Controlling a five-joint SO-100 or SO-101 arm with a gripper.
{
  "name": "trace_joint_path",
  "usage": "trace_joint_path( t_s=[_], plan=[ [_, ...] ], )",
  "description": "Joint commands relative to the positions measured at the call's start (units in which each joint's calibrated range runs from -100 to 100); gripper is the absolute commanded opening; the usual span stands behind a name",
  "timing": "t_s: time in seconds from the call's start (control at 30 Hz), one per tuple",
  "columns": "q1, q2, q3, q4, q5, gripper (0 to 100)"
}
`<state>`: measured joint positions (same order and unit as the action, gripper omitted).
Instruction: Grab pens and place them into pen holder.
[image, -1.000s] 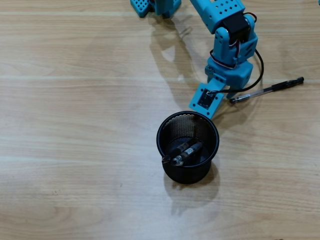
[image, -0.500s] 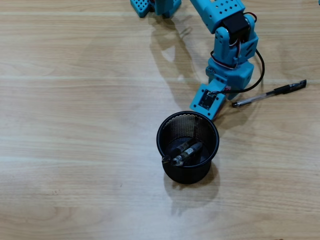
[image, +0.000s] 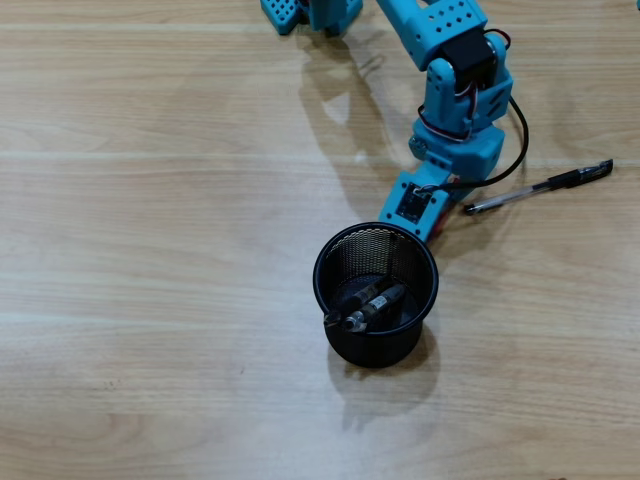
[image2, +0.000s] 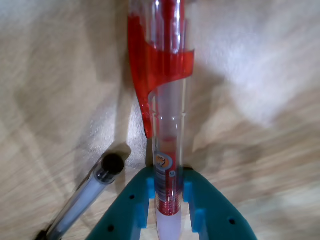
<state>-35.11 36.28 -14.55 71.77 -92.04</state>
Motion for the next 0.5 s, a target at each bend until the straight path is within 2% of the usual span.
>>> trace_joint_path(
  t_s=[0.0, 0.23, 0.47],
  plan=[
    [2.8, -3.7, 0.4, 2.4, 2.1, 2],
    [7.1, -18.1, 0.0, 16.5, 4.4, 2],
    [10.6, -32.9, 0.0, 20.0, 7.1, 2]
  ],
)
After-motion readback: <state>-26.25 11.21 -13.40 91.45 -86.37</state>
